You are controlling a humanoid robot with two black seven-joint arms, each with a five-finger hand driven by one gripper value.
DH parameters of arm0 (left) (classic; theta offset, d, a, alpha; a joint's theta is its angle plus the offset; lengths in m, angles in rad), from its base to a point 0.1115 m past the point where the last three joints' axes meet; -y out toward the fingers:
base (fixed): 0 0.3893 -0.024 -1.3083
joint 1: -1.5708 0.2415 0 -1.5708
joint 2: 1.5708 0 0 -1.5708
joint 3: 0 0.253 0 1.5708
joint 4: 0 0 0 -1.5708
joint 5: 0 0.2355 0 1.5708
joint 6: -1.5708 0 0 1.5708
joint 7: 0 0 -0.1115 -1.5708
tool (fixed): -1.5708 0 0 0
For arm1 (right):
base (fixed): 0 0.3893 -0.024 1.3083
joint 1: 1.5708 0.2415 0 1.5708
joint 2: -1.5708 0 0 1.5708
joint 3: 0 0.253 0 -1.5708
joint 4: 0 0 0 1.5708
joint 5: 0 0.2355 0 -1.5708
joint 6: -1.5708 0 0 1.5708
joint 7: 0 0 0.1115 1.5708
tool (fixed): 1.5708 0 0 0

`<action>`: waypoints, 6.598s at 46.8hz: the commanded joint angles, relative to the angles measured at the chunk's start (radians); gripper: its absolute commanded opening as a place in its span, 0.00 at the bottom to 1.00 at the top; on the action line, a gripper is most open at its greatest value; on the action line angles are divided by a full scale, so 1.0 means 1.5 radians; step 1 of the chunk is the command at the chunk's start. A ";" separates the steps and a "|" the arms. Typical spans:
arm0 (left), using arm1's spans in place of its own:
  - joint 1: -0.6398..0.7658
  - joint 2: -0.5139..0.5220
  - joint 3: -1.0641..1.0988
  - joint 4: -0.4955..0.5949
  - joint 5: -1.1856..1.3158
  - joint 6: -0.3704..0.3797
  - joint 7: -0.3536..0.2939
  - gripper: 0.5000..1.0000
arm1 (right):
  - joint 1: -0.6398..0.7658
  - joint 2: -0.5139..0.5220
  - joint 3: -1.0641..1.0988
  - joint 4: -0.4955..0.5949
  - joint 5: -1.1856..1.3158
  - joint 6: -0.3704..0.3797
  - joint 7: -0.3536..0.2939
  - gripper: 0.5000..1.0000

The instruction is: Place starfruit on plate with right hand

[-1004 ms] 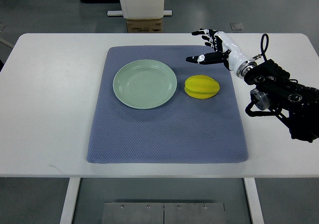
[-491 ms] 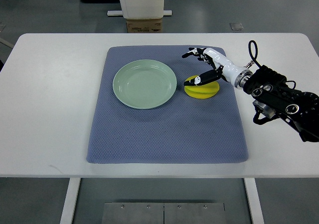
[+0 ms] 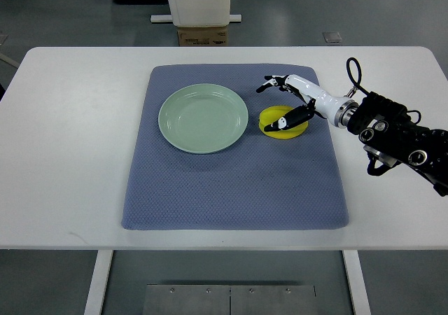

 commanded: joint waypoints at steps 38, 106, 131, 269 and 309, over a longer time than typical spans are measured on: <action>0.000 0.000 0.001 0.000 0.000 0.001 0.000 1.00 | 0.012 0.001 -0.054 -0.030 -0.021 -0.003 -0.001 0.97; 0.000 0.000 0.000 0.000 0.000 0.000 0.000 1.00 | 0.001 0.009 -0.066 -0.046 -0.019 -0.003 0.016 0.10; 0.000 0.000 0.000 0.000 0.000 0.001 0.000 1.00 | 0.069 0.006 -0.052 -0.042 -0.003 -0.002 0.014 0.00; 0.000 0.000 0.000 0.000 0.000 0.001 0.000 1.00 | 0.053 0.181 -0.057 -0.098 0.064 -0.010 -0.073 1.00; 0.000 0.000 0.000 0.000 0.000 0.001 0.000 1.00 | 0.038 0.152 0.152 -0.095 0.068 -0.010 -0.076 1.00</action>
